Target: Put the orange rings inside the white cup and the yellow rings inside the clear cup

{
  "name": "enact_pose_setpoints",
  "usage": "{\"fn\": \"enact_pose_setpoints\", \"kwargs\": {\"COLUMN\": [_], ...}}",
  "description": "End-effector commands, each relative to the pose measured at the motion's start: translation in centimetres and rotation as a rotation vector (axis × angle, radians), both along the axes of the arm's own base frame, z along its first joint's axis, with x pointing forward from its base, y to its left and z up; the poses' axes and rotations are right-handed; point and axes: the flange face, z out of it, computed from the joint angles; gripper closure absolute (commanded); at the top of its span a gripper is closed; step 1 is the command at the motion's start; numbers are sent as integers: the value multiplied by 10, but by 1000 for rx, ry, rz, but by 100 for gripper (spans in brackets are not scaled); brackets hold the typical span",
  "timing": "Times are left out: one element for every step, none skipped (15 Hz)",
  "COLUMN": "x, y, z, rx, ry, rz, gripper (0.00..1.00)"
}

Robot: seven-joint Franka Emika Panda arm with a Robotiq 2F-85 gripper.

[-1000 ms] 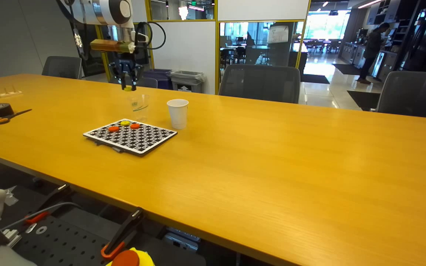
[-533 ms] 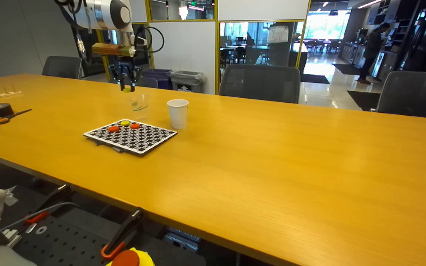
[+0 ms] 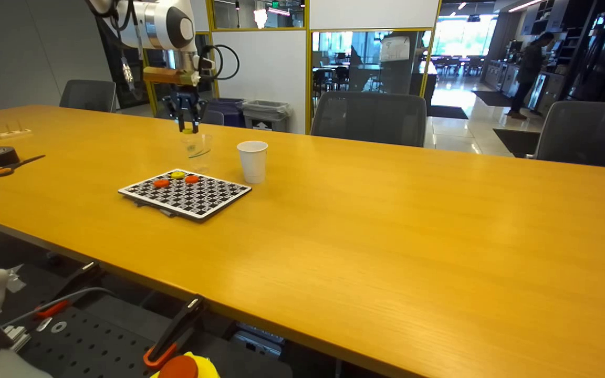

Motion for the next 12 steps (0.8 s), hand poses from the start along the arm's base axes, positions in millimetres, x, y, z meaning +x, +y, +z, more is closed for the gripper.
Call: {"fn": "enact_pose_setpoints", "kwargs": {"x": [14,15,15,15,14,13,9,5,1,-4,-12,-17], "y": [-2,-3,-4,-5,-6,-6,-5,-4,-3,-2,-1,-1], "z": [4,4,4,3,2,2,2,3,2,0,-2,-4], "rx": [-13,-15,-15,-21,-24,-26,-32,-36,-41,-46,-51,-58], "ry": [-3,1,5,8,9,11,10,9,8,4,-1,-2], "rz": [6,-1,-4,-12,-13,-14,-13,-9,-8,-5,-2,-2], "gripper": [76,33,32,27,19,12,3,0,0,0,0,0]}}
